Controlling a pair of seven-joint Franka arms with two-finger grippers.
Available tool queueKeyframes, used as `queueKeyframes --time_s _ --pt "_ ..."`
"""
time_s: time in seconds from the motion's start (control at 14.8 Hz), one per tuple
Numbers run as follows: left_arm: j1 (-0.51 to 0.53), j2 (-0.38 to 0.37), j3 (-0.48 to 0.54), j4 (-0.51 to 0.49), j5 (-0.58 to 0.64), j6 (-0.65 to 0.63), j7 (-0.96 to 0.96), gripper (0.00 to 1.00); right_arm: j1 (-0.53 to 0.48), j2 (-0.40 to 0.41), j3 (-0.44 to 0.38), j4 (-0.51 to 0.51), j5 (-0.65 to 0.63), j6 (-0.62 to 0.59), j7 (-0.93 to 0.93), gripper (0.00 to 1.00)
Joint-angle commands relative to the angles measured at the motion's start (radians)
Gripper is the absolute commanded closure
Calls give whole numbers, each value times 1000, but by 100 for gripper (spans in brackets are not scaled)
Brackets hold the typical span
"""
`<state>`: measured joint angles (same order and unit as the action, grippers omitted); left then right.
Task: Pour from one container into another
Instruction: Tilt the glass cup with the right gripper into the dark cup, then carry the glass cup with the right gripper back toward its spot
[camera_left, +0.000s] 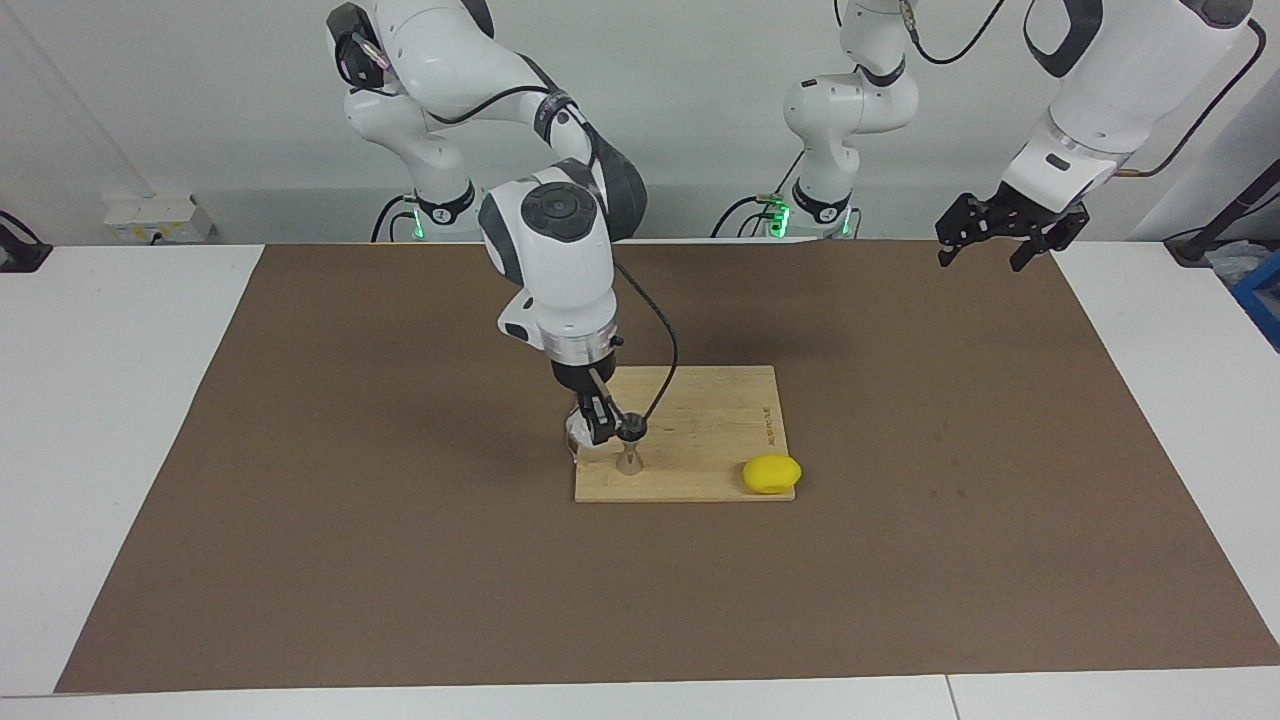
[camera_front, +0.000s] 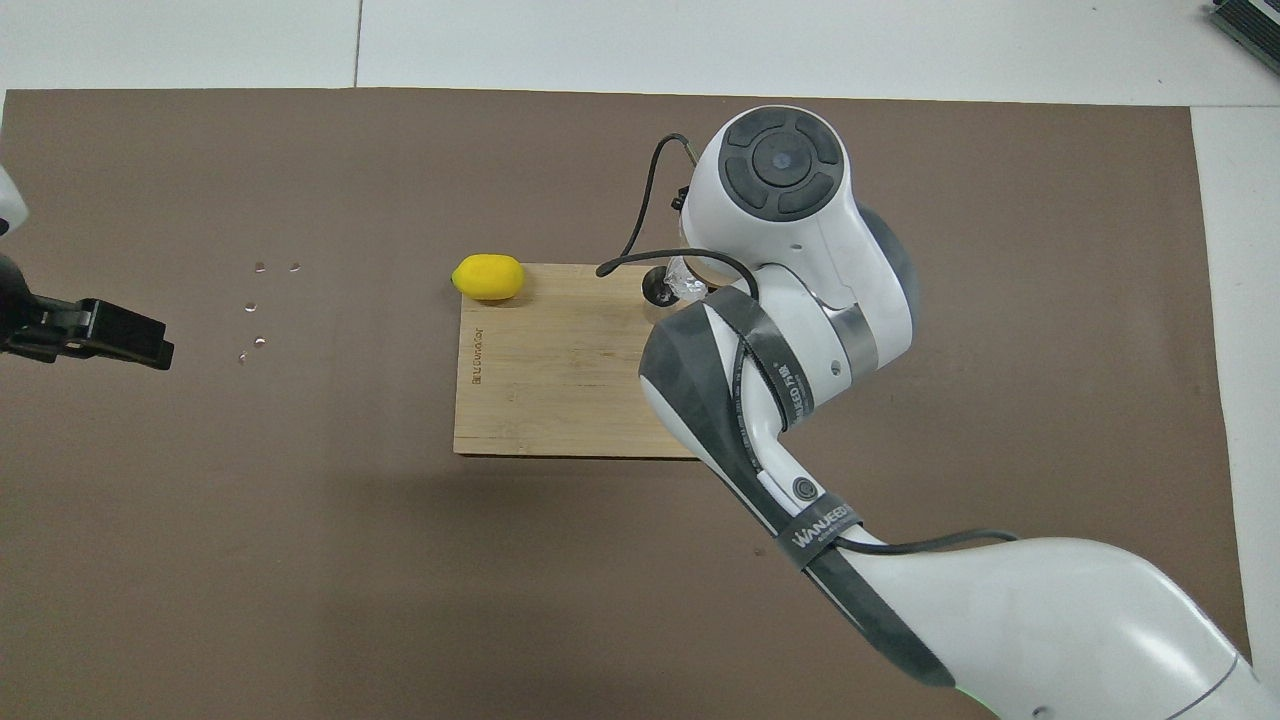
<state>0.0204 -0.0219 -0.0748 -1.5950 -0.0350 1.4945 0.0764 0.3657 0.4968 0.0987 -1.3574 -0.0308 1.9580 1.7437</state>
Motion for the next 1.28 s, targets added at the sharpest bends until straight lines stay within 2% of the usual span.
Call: queueKeyframes --time_s 0.0,0.47,0.74,1.22 --pt "3 -27 3 -26 -9 0 16 0 -28 13 12 24 70 22 -3 100" --pt "3 -27 3 -26 -9 0 16 0 -158 5 12 -38 314 56 -94 100" --pt "3 -27 3 -26 -9 0 16 0 -279 -26 12 -156 503 56 -243 100" --pt "3 -27 3 -26 -9 0 16 0 -457 -34 10 -362 726 64 -626 100"
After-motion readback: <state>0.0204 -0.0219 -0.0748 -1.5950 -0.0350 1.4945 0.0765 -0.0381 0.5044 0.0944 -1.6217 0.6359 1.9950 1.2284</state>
